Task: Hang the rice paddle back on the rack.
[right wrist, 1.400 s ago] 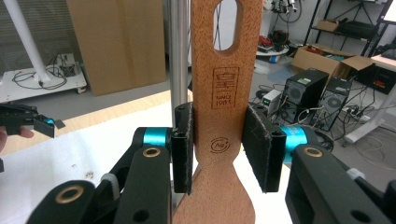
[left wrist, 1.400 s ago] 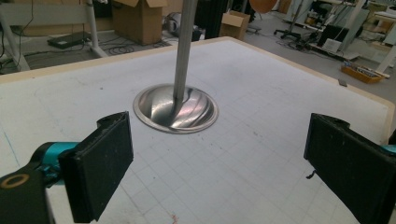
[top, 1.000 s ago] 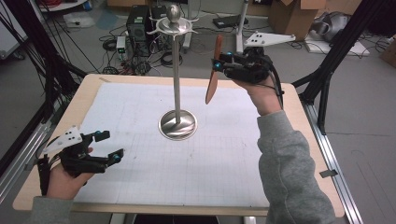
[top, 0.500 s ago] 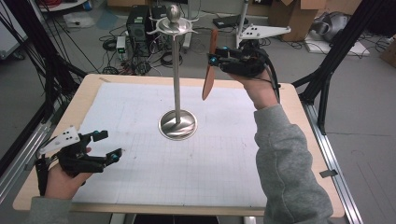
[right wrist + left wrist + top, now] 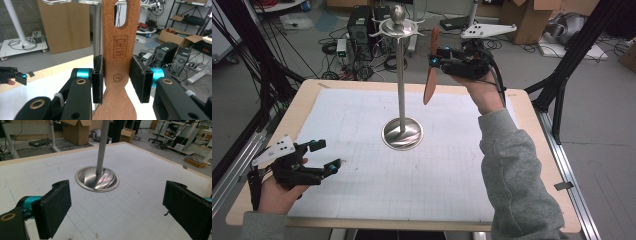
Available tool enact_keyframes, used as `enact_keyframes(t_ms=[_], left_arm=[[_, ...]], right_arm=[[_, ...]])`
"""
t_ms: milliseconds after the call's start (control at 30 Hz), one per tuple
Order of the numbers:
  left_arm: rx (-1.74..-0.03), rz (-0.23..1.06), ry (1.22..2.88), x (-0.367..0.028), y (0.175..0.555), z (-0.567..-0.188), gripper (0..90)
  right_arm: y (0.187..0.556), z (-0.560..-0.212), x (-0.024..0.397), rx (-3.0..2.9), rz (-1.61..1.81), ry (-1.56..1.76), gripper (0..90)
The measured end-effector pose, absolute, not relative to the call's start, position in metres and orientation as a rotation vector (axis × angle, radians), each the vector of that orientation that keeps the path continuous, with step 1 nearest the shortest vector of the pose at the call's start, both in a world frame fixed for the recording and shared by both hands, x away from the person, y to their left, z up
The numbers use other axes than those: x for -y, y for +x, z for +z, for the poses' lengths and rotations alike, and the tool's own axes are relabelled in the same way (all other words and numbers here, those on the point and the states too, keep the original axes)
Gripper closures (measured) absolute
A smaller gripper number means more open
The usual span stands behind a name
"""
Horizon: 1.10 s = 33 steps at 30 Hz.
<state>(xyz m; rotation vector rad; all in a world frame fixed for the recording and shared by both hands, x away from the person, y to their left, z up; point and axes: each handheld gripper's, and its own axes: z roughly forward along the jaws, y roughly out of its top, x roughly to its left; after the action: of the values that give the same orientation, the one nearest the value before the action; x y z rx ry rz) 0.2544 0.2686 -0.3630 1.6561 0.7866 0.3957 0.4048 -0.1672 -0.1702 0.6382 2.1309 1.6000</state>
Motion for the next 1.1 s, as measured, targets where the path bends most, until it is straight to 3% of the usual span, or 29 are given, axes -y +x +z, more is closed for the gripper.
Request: enact_keyframes(t_ms=[1100], left_arm=[[-0.785,0.395,1.663,-0.272,0.255,-0.364,8.6]], right_arm=[[0.413,-0.173,0.153,-2.146,1.588,0.618,64.7]])
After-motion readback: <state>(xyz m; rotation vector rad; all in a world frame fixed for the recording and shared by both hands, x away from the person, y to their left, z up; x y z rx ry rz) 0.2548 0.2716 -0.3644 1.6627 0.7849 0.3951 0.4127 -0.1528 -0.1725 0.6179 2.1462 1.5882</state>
